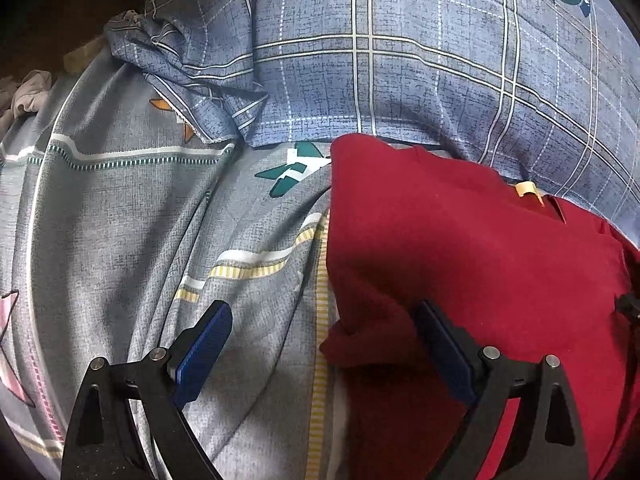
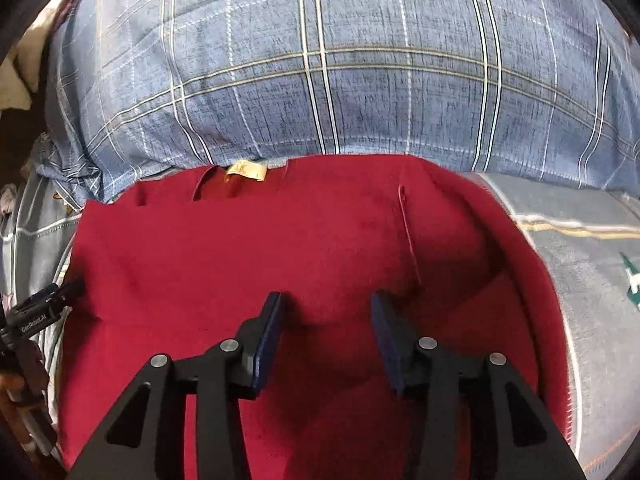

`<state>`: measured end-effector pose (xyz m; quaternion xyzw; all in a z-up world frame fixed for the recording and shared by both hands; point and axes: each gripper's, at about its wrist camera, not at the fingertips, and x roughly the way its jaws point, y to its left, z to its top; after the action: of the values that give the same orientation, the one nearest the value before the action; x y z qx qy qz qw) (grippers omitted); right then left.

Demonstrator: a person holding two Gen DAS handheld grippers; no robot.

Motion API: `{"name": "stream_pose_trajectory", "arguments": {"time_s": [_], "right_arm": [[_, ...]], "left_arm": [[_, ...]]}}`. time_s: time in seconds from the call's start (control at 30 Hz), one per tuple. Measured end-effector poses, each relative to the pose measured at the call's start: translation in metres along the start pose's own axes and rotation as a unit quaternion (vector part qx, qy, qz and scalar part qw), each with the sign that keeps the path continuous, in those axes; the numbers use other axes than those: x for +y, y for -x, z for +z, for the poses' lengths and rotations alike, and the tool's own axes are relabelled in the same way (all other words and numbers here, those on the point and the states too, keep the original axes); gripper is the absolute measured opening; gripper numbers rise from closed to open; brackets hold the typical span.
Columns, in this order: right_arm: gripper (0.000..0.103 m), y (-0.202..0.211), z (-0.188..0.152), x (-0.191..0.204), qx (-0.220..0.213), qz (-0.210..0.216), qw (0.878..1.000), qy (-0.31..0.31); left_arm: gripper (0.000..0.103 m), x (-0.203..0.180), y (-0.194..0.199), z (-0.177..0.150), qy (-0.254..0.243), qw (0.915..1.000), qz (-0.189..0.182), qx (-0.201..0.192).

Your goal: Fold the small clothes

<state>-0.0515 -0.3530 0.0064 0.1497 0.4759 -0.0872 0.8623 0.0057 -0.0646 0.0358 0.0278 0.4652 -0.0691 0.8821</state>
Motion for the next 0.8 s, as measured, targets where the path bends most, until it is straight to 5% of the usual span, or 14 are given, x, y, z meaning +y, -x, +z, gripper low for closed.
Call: {"name": "stream_pose_trajectory", "arguments": {"time_s": [0.1, 0.23, 0.5, 0.8], "right_arm": [[0.047, 0.021, 0.002, -0.010, -0.006, 0.040, 0.999, -0.032], [0.064, 0.065, -0.015, -0.028, -0.047, 0.012, 0.998, -0.046], [0.064, 0.082, -0.038, -0.063, -0.038, -0.002, 0.996, -0.079], [0.064, 0.082, -0.025, -0.043, -0.035, -0.012, 0.998, -0.045]], "left_arm": [[0.093, 0.001, 0.011, -0.001, 0.002, 0.9999, -0.008, -0.008], [0.093, -0.001, 0.030, -0.003, -0.004, 0.9993, -0.022, -0.029], [0.093, 0.000, 0.037, -0.013, -0.005, 0.9991, -0.031, -0.028], [0.093, -0.001, 0.037, -0.009, -0.011, 0.9990, -0.033, -0.029]]}}
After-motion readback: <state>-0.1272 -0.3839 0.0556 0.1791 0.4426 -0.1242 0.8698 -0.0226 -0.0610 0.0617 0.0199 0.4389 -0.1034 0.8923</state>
